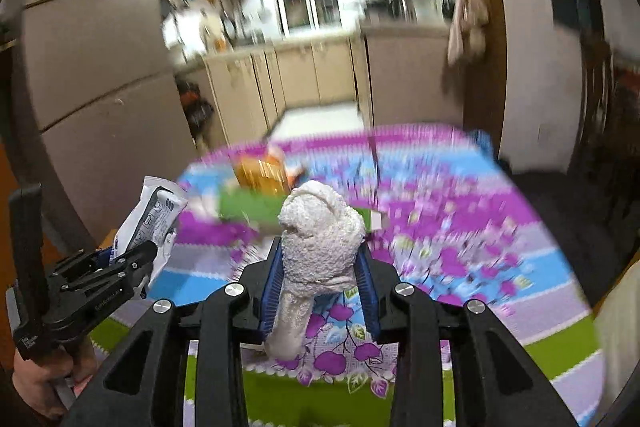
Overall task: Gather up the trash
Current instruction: 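Carry the wrapper and cloth over the white bucket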
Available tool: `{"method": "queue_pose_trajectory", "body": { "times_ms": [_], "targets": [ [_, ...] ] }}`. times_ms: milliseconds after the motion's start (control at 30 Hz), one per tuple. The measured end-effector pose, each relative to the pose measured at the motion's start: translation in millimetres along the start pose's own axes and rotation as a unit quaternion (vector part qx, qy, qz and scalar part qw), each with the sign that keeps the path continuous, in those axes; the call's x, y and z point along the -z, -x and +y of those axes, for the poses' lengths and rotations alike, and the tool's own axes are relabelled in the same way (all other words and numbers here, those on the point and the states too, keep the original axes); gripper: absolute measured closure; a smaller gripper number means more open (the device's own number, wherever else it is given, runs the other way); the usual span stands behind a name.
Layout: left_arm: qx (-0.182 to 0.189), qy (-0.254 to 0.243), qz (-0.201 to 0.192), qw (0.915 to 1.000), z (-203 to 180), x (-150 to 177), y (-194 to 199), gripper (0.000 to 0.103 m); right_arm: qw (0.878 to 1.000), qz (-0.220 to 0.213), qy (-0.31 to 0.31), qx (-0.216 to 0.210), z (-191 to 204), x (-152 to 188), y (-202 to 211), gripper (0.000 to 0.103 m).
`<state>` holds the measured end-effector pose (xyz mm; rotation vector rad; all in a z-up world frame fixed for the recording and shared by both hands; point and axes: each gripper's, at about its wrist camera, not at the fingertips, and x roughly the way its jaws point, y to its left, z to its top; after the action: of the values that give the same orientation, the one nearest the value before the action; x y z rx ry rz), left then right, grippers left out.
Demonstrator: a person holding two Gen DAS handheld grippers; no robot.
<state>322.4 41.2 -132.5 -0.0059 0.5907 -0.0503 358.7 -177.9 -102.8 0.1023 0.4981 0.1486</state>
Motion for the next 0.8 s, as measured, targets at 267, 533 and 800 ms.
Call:
{"method": "queue_pose_trajectory", "body": {
  "times_ms": [267, 533, 800],
  "targets": [
    [-0.004, 0.021, -0.123, 0.9921, -7.3, -3.3, 96.1, 0.073, 0.996, -0.087, 0.027, 0.007, 24.7, -1.3, 74.2, 0.067],
    [0.036, 0.023, -0.193, 0.9804, -36.1, -10.7, 154.6, 0.073, 0.99, -0.13, 0.04, 0.046, 33.5, 1.0, 137.8, 0.067],
    [0.089, 0.013, -0.196, 0.9765, -74.4, -14.6, 159.1, 0.073, 0.984, -0.143, 0.023, 0.103, 0.0, 5.3, 186.6, 0.067]
  ]
}}
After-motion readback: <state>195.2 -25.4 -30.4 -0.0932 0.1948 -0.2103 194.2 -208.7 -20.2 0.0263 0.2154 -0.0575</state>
